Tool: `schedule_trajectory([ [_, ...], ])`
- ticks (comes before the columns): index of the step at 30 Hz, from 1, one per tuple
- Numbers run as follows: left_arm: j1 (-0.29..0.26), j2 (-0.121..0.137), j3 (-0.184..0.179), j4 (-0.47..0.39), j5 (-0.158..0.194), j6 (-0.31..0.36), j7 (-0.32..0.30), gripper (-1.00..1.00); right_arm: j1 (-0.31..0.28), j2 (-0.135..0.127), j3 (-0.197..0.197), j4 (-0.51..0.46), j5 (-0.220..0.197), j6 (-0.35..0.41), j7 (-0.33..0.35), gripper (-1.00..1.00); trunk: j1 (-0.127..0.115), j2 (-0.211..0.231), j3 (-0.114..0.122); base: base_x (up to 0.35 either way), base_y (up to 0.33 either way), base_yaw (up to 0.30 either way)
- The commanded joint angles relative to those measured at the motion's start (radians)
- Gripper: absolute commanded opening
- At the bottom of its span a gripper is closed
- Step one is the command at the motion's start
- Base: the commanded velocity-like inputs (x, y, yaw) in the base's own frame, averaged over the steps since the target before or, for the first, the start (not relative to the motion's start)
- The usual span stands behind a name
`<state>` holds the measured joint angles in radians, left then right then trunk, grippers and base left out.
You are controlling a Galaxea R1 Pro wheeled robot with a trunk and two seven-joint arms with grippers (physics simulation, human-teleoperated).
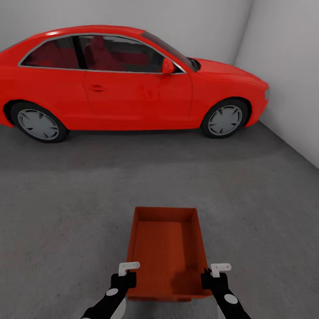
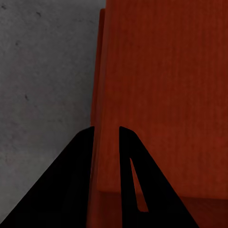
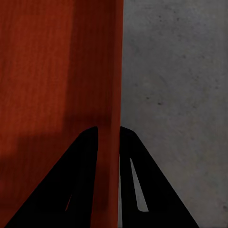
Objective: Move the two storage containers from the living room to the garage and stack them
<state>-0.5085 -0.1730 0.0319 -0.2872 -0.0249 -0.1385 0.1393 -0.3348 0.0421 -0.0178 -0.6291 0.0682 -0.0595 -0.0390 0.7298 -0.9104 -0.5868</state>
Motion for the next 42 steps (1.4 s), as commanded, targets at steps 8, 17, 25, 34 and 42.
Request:
schedule_trajectory([
  [8,-0.002,-0.001,0.017,-0.007,-0.005,-0.001,-0.002,-1.0,0.0,0.001,0.026,0.039,0.005,-0.003,0.002,-1.0,0.0,-0.001,-0.014,0.0,0.0,0.0],
  [17,-0.002,-0.001,0.016,-0.007,-0.004,-0.001,-0.003,-1.0,0.0,0.0,0.026,0.039,0.005,-0.003,0.002,-1.0,0.019,-0.036,-0.034,0.0,0.0,0.0],
  [25,-0.002,-0.001,0.016,-0.007,-0.005,-0.001,-0.003,-1.0,0.0,0.001,0.026,0.039,0.006,-0.003,0.002,-1.0,0.05,-0.092,-0.059,0.0,0.0,0.0],
  [34,-0.002,-0.001,0.016,-0.007,-0.004,-0.001,-0.002,-1.0,0.0,0.001,0.026,0.039,0.005,-0.003,0.002,-1.0,0.084,-0.155,-0.087,0.0,0.0,0.0],
  [42,-0.002,-0.001,0.017,-0.007,-0.005,-0.001,-0.003,-1.0,0.0,0.001,0.026,0.039,0.006,-0.003,0.002,-1.0,0.092,-0.169,-0.094,0.0,0.0,0.0],
])
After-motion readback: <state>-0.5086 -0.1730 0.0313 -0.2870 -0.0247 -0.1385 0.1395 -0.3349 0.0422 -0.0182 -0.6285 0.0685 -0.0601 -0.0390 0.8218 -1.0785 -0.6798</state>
